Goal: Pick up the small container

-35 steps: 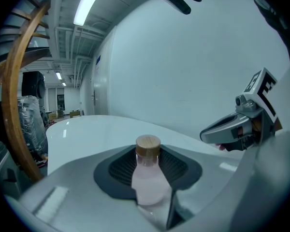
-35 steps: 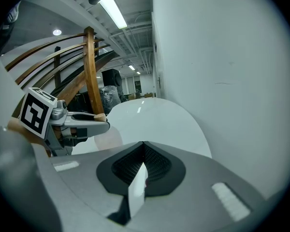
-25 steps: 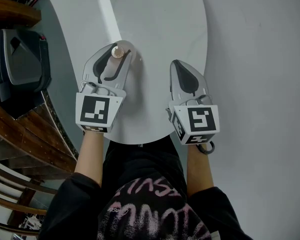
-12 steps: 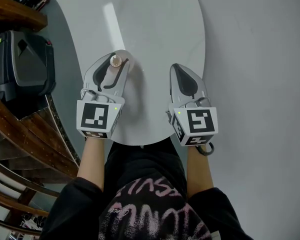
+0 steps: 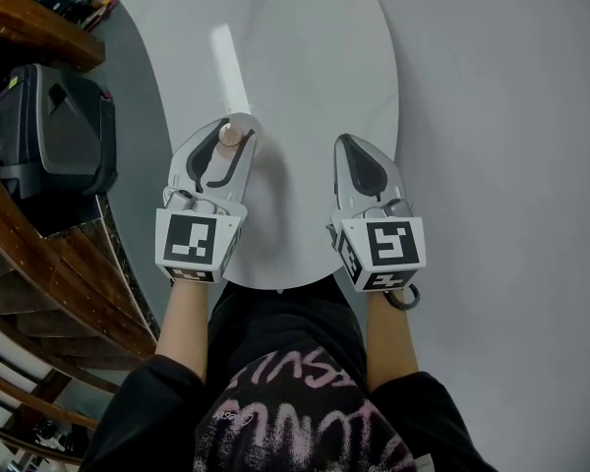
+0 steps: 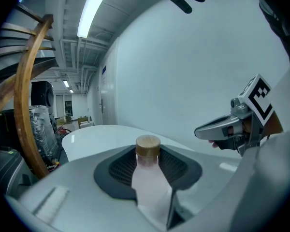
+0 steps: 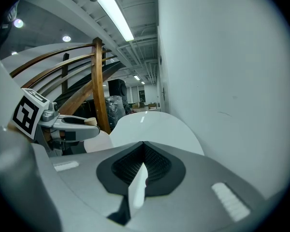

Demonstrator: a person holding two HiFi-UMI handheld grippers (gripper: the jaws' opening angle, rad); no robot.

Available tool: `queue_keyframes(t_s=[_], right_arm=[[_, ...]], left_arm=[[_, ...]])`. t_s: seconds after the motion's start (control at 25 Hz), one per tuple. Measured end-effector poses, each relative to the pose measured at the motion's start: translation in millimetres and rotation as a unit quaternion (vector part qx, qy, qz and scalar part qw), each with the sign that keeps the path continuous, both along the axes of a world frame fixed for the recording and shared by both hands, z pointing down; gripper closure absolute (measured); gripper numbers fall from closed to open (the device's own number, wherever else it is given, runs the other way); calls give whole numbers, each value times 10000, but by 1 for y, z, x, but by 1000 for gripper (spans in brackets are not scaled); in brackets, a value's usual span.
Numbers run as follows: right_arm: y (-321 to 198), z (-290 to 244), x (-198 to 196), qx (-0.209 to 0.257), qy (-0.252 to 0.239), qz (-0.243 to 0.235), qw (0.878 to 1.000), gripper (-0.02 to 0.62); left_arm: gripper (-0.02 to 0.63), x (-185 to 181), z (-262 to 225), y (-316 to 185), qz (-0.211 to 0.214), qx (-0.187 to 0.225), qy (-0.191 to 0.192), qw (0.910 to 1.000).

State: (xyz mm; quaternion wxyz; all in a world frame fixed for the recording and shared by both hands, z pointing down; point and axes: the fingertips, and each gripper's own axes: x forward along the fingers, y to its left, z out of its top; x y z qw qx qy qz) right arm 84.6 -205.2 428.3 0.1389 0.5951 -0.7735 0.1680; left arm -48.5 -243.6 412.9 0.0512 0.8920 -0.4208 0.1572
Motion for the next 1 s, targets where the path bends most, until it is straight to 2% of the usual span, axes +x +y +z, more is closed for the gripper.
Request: queue_keyframes(t_s=[0.56, 1.0], right_arm=[[18, -31, 2, 386, 46, 7, 9992, 586], [27, -60, 5, 666, 148, -38, 9977, 586]], left_arm=[[457, -6, -31, 23, -89, 183, -65, 9998], [457, -1, -54, 40, 48, 378, -28, 9993]])
